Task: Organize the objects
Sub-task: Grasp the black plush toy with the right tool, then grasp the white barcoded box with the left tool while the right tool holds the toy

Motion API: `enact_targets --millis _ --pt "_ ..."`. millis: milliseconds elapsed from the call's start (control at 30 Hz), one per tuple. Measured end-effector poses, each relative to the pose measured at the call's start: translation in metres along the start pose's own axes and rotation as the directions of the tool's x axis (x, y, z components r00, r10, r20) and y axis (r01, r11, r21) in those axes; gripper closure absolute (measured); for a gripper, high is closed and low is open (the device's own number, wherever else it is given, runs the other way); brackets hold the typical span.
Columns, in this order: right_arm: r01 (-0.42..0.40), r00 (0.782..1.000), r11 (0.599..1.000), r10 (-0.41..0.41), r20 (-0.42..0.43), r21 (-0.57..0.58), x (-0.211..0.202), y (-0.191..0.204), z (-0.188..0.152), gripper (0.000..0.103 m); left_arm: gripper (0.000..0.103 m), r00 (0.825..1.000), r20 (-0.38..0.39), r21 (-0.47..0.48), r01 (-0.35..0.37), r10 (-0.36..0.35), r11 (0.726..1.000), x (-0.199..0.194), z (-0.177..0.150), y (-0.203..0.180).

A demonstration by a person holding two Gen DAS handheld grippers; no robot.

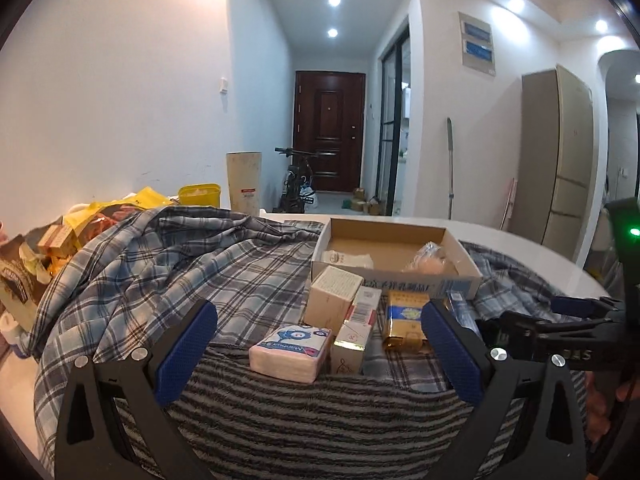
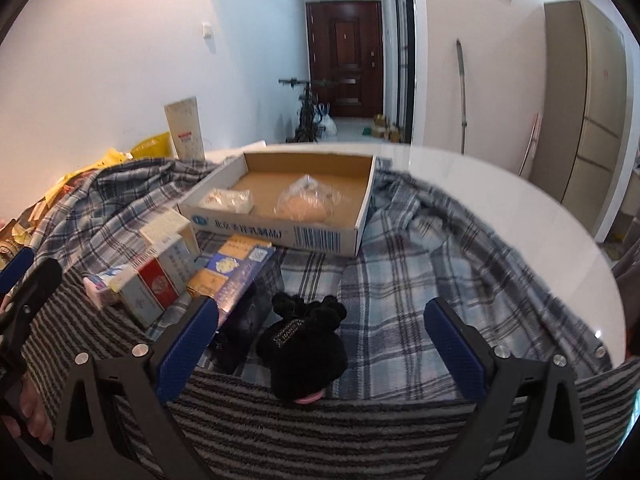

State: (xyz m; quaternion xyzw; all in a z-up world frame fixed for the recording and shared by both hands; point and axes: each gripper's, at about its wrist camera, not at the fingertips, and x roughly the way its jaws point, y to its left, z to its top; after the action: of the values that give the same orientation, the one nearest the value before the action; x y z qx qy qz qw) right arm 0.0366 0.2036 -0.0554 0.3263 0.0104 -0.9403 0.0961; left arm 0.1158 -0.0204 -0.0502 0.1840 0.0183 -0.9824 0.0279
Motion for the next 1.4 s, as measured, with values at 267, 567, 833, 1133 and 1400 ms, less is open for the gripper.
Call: enact_targets --millis 267,567,833,1133,1400 --pt "-0.046 0.992 0.998 0.051 -0.115 0.04 0.038 -0.002 -0.005 0.008 0.0 1.0 0.011 0.131 -0.019 0.018 0.991 -0.002 -0.005 -0.026" --pt "-0.056 0.972 0.992 0.08 -0.221 0.114 0.062 -0.013 -0.011 0.011 0.0 1.0 -0.028 0.124 -0.011 0.015 0.992 0.006 -0.006 -0.024" --pt "-0.066 0.975 0.993 0.084 -0.206 0.094 0.059 -0.01 -0.014 0.063 0.0 0.999 -0.047 0.13 -0.01 0.016 0.991 0.009 -0.007 -0.025" --pt "-0.181 0.984 0.973 0.179 0.026 0.144 0.019 -0.02 -0.016 0.066 0.0 0.997 -0.075 0.135 -0.011 0.021 0.991 0.014 -0.006 -0.025" --pt "-0.275 0.961 0.929 0.27 0.054 0.247 0.021 -0.039 -0.018 0.066 0.0 0.994 -0.096 0.15 0.066 -0.052 0.987 0.021 0.025 -0.018"
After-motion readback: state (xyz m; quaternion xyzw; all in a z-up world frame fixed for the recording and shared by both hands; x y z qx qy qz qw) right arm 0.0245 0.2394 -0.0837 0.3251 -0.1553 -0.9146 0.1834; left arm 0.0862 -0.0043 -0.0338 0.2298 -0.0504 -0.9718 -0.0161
